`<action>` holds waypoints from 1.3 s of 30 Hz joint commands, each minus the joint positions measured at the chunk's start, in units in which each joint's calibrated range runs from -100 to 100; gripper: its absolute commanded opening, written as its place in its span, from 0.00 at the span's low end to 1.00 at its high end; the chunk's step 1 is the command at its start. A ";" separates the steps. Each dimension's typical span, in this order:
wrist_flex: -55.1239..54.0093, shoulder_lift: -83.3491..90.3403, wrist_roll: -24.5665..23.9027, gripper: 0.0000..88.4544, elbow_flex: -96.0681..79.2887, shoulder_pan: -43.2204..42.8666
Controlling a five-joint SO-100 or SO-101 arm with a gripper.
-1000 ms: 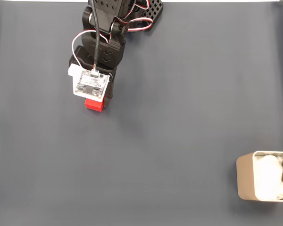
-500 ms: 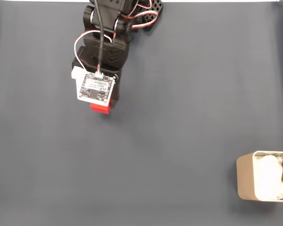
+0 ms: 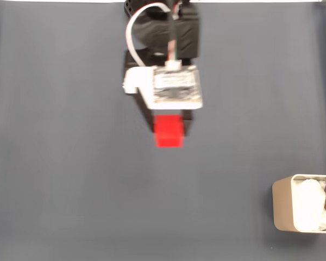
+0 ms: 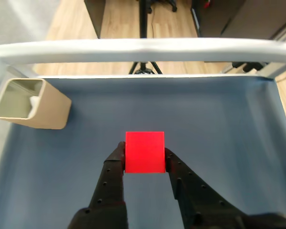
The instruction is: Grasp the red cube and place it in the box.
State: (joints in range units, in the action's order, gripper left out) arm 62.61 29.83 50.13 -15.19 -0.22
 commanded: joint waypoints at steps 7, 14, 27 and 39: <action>-0.72 -9.12 1.27 0.00 19.66 -11.07; -2.86 -21.43 1.81 0.00 33.26 -16.18; -6.87 -43.96 3.71 0.00 56.43 -22.01; -7.69 -56.61 3.96 0.00 69.30 -24.99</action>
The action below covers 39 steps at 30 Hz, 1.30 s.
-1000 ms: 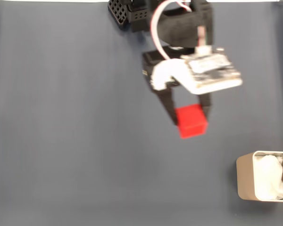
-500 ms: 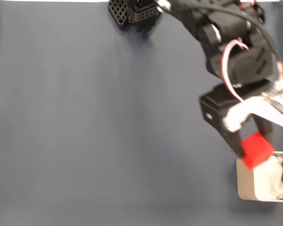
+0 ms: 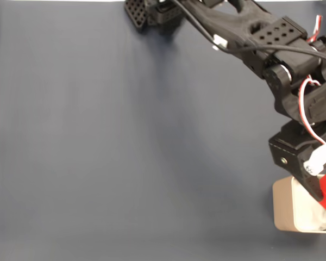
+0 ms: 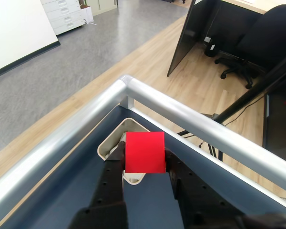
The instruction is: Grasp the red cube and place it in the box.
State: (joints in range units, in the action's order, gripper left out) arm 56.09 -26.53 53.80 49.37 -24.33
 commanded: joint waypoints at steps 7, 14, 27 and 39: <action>-1.17 -4.32 -0.15 0.00 7.75 -1.09; -1.33 -6.74 -1.03 0.00 8.21 -1.24; -2.40 -7.35 -2.64 0.00 7.84 -0.95; -4.69 -7.26 -2.69 0.18 7.57 -1.95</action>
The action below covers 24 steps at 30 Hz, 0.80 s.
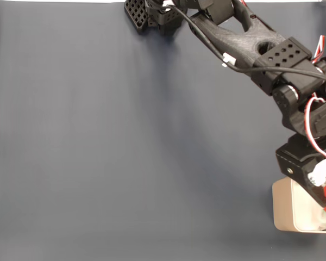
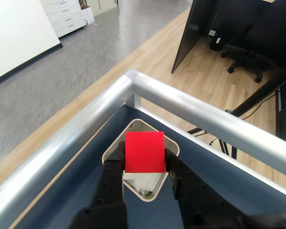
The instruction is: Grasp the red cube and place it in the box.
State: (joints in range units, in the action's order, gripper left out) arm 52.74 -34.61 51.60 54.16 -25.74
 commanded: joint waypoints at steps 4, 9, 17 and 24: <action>-0.94 1.59 0.39 0.28 2.14 -0.61; -0.04 2.11 0.54 0.36 2.68 -0.61; 0.12 2.63 0.05 0.45 2.96 -0.68; 0.12 2.80 0.05 0.46 2.96 -0.68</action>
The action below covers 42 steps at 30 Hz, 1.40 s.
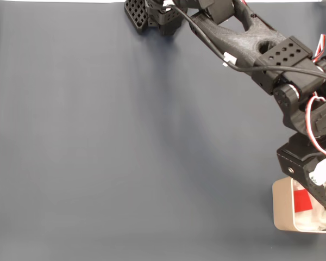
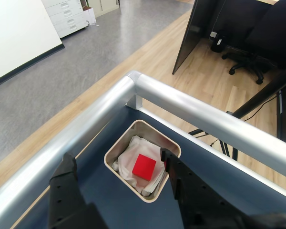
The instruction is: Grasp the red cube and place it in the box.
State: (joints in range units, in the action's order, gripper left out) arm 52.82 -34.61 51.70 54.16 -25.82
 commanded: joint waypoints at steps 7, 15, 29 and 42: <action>-0.37 2.80 -0.24 0.46 2.87 -0.60; -0.61 2.89 -0.24 0.44 2.78 -0.53; -1.35 12.60 0.05 0.00 -5.62 2.38; -12.25 43.97 -1.17 0.00 -48.14 15.16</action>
State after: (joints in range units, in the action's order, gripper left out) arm 43.83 -1.61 50.87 14.83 -14.24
